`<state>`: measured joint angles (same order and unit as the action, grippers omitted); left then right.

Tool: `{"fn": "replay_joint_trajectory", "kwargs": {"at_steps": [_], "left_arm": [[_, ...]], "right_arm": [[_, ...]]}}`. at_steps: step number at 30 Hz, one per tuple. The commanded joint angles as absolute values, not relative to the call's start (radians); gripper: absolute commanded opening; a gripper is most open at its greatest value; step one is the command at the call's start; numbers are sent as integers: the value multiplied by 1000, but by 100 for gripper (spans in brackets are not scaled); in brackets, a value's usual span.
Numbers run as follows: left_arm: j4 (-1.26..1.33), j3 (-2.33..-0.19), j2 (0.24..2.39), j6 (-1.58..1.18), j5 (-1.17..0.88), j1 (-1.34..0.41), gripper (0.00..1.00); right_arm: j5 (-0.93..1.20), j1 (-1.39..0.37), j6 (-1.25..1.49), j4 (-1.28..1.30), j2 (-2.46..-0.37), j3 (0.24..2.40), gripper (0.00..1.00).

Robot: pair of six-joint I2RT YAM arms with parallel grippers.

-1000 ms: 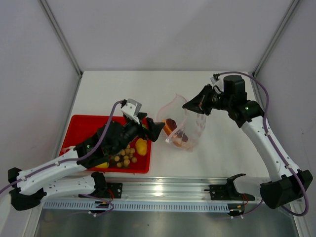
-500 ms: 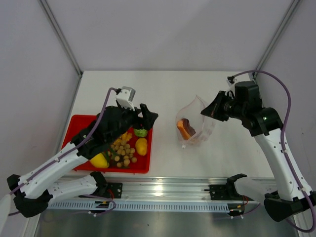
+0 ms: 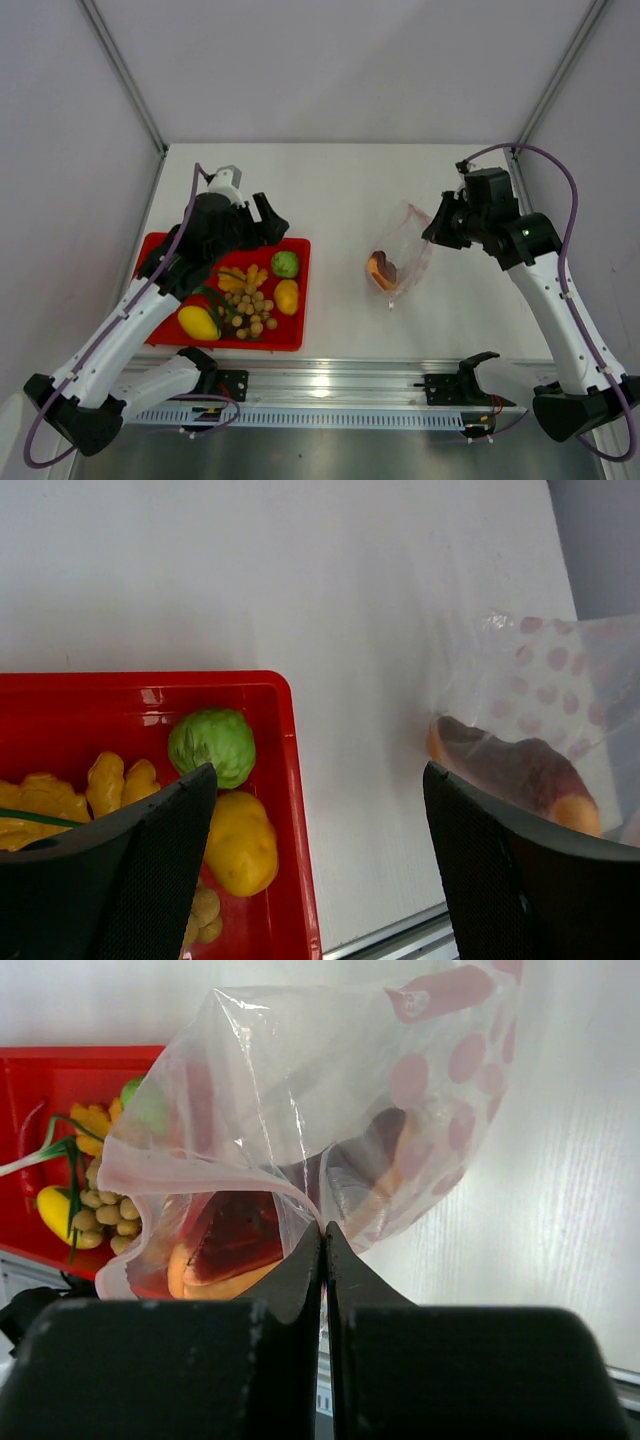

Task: Place the food in the zip-top bag and seal the zipper
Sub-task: Pick up the fake fruit from the bin.

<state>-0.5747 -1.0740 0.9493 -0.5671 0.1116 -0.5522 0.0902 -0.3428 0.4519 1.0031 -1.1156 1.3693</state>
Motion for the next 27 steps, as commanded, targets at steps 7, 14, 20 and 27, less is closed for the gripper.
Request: {"fn": "replay_joint_trajectory", "kwargs": {"at_steps": [7, 14, 20, 27], "left_arm": [[-479, -989, 1028, -614, -54, -528, 85], [-440, -933, 1081, -626, -54, -528, 84], [-399, -890, 1129, -620, -11, -522, 84], [-367, -896, 1236, -640, -5, -505, 85]], "right_arm": [[-159, -330, 351, 1181, -1140, 1696, 0], [-77, -327, 337, 1212, -1150, 1707, 0], [50, -331, 374, 1076, -1152, 1487, 0], [74, -344, 394, 982, -1163, 1376, 0]]}}
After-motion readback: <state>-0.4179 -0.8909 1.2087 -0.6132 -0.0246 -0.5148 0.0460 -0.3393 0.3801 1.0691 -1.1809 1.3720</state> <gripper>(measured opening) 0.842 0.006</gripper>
